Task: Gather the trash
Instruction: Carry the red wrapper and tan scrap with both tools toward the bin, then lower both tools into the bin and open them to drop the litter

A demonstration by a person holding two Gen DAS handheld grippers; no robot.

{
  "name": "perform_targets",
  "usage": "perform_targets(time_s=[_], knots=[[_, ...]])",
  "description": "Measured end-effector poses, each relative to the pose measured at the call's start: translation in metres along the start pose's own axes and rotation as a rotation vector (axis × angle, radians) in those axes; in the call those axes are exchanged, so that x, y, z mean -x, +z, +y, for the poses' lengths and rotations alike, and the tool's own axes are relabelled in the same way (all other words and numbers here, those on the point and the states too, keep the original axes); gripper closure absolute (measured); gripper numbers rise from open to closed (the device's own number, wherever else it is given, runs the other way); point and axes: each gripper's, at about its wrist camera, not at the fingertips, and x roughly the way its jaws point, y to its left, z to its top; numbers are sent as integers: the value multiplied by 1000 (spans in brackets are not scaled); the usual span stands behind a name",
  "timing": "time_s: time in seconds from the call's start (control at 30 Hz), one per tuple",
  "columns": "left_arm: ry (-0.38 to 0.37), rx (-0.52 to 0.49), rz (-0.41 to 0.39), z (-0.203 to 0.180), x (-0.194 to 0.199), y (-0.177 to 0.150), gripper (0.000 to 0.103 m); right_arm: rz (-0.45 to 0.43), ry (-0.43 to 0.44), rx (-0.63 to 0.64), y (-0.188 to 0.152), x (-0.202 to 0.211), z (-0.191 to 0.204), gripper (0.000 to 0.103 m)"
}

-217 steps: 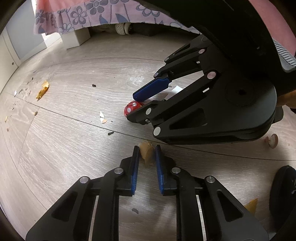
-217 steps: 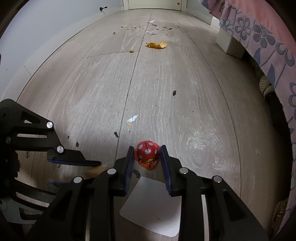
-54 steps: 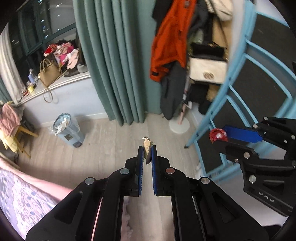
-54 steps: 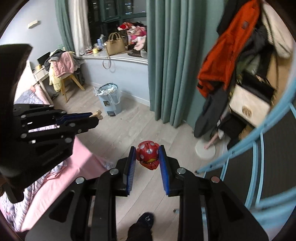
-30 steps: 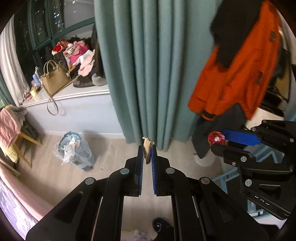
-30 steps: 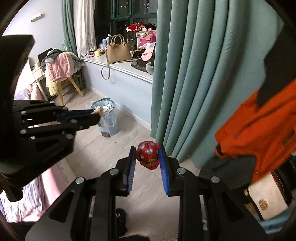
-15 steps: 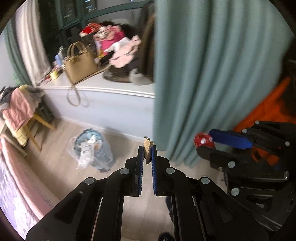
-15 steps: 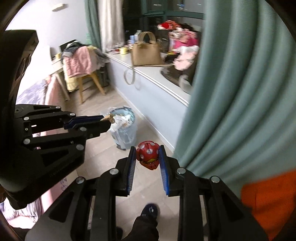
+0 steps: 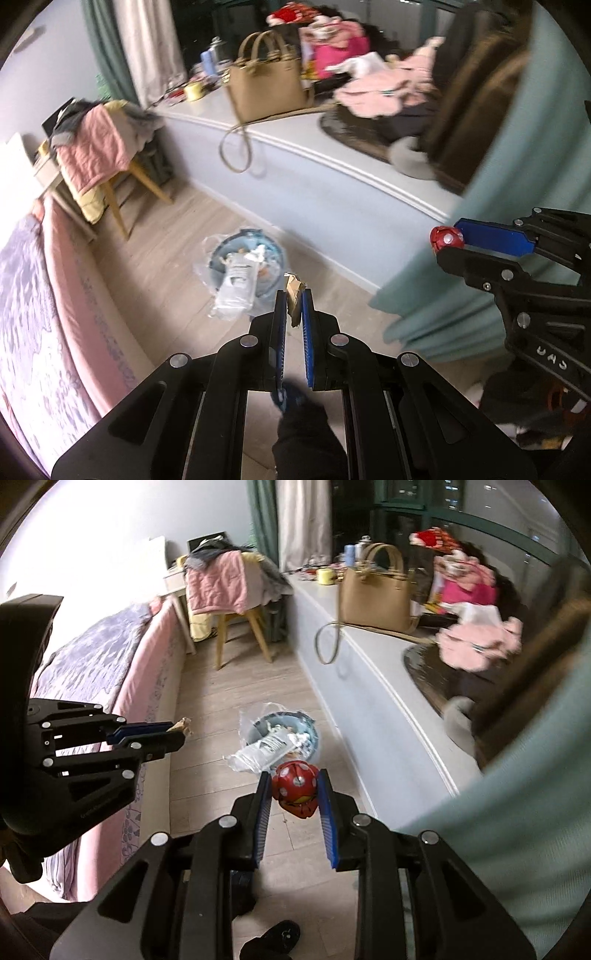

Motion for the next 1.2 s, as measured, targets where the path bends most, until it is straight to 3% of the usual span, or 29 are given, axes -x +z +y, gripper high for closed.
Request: perform_targets(time_s=[0.27,0.5,0.83,0.97,1.2], knots=[[-6,42,-6,80,-72,63,96,45,30,41,80,-90,20,78],[-36,-33,28,121,-127,103,96,90,7,35,133,-157,26,78],[-40,76,117,161,-239,115,96,201,37,47,144,-260,8,78],[-18,146,170,175,-298,106,96,235,57,76,142,-313,-3,78],[2,154,248,182,-407,74,96,274,96,132,117,-422,-18,78]])
